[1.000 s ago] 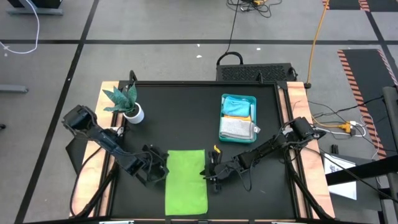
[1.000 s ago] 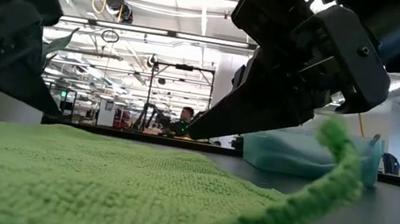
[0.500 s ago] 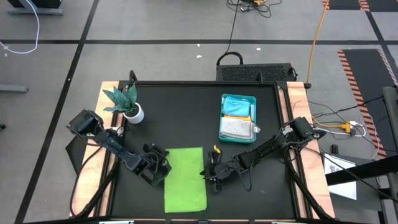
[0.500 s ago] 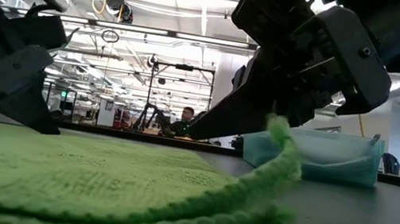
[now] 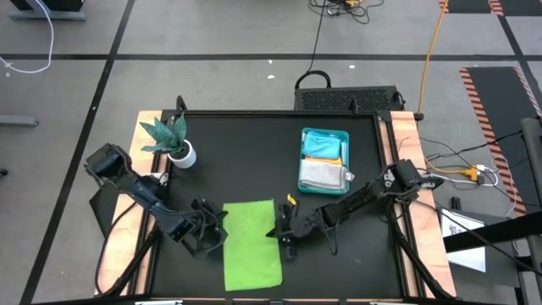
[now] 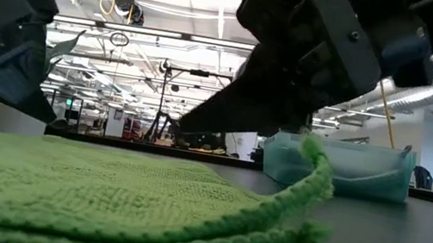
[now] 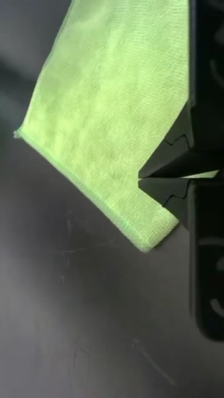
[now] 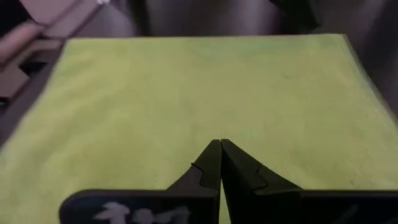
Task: Fold microfiber towels
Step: Fold the light green microfiber cloth
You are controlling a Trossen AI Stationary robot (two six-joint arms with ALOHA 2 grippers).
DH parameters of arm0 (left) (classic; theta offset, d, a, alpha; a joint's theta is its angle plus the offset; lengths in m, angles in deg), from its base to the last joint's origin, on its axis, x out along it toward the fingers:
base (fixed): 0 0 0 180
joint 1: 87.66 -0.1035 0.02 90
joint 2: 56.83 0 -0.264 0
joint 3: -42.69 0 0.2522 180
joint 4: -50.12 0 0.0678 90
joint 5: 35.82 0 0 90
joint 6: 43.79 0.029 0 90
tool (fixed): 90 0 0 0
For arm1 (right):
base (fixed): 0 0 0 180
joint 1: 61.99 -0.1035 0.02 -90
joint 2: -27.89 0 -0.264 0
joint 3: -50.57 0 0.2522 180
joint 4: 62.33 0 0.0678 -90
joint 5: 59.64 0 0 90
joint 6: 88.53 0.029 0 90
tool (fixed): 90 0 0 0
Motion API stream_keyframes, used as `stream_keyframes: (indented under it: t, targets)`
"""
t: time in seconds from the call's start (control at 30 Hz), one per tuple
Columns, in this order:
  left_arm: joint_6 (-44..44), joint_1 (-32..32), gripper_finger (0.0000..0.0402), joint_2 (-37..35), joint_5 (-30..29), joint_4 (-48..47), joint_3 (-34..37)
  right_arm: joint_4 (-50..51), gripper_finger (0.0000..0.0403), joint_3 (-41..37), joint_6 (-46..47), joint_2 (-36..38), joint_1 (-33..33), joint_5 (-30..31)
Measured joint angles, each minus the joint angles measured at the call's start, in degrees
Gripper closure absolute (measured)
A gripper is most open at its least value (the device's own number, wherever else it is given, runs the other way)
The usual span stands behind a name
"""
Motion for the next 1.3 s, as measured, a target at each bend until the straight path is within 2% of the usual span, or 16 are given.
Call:
stream_keyframes:
  t: [0.3, 0.47, 0.73, 0.87, 1.03, 1.13, 1.23, 1.3]
  targets:
    - [-2.6, 0.9, 0.0399, 4.2, -0.1, 6.9, 3.7, -4.5, 0.0403, 0.0, 1.3, -5.6, 3.0, -0.5]
    - [-5.1, -0.3, 0.0394, 4.7, -3.0, 7.0, 6.2, -4.2, 0.0403, 0.0, 3.0, -6.4, 6.8, -0.3]
    - [-3.5, -4.6, 0.0394, 4.2, -5.7, 1.1, 6.5, -4.2, 0.0403, 0.0, 1.4, -6.2, 12.1, 3.0]
    - [2.8, -4.3, 0.0399, 4.2, -5.6, 0.9, 4.1, -4.6, 0.0403, 0.0, 0.9, -5.2, 10.8, 2.9]
    - [14.6, -0.5, 0.0399, 4.2, -4.1, 3.1, -3.6, -6.2, 0.0403, 0.0, -0.2, -3.9, 4.5, 0.9]
    - [25.5, 2.6, 0.0398, 4.8, -3.3, 13.5, -6.4, -6.8, 0.0403, 0.0, -0.2, -3.9, 0.7, 0.9]
    - [35.7, 4.7, 0.0399, 6.7, 1.6, 26.4, -6.5, -6.0, 0.0403, 0.0, 0.3, -3.9, -1.7, 0.9]
    - [38.5, 5.7, 0.0398, 9.0, 5.8, 31.4, -6.5, -5.9, 0.0403, 0.0, 0.2, -3.9, -2.5, 1.0]
